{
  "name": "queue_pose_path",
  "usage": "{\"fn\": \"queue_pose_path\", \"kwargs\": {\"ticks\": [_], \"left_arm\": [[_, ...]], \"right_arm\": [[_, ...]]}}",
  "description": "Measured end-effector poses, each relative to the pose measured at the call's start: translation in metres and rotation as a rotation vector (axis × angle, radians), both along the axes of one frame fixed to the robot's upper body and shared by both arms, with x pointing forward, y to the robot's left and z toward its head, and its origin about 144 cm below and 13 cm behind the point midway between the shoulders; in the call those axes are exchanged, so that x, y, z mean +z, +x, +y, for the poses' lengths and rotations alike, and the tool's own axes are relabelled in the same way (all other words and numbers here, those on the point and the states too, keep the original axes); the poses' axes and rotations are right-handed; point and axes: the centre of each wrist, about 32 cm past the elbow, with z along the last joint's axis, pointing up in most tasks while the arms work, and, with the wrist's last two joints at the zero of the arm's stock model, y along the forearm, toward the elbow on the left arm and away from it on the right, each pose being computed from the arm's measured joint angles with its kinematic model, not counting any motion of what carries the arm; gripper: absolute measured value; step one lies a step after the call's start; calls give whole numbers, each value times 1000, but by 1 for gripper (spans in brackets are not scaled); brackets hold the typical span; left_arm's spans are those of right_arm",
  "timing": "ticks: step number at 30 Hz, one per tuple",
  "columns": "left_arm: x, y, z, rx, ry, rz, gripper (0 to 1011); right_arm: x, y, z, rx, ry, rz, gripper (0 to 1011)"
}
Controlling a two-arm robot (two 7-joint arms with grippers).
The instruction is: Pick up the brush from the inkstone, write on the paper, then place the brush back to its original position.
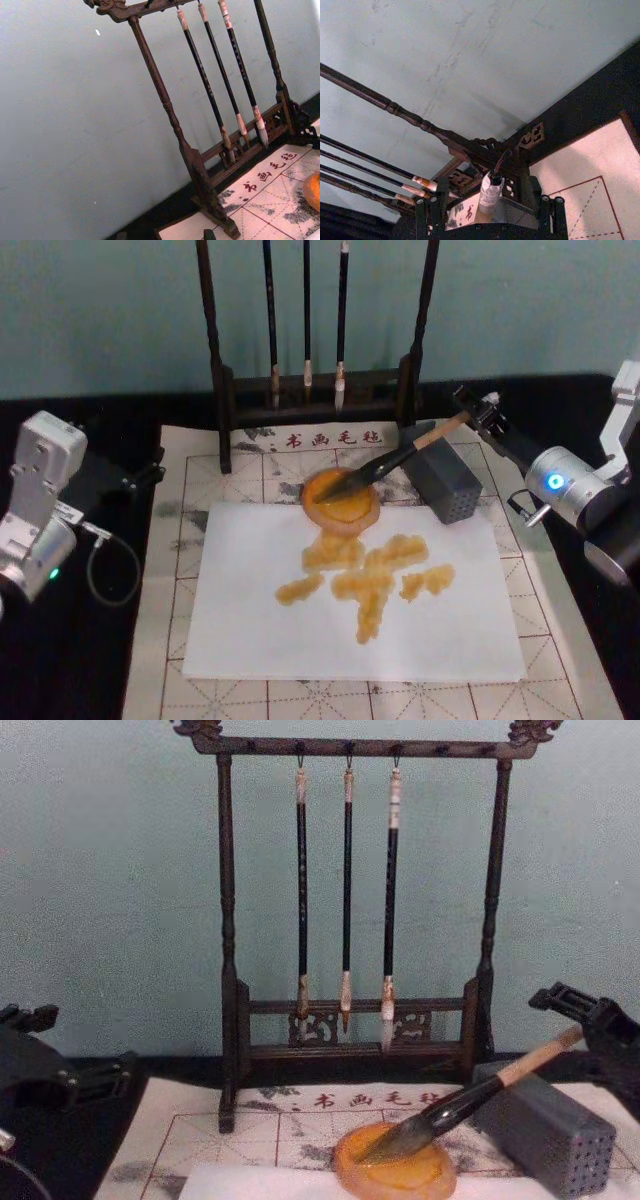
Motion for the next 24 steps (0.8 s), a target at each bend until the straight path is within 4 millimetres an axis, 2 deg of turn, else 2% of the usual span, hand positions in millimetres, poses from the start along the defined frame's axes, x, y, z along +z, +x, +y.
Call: {"fn": "queue_pose_path", "kwargs": {"ticks": [24], "left_arm": [[0,0,0,0,0,0,1001]], "right_arm": [[0,0,0,-3,2,4,1000]]}}
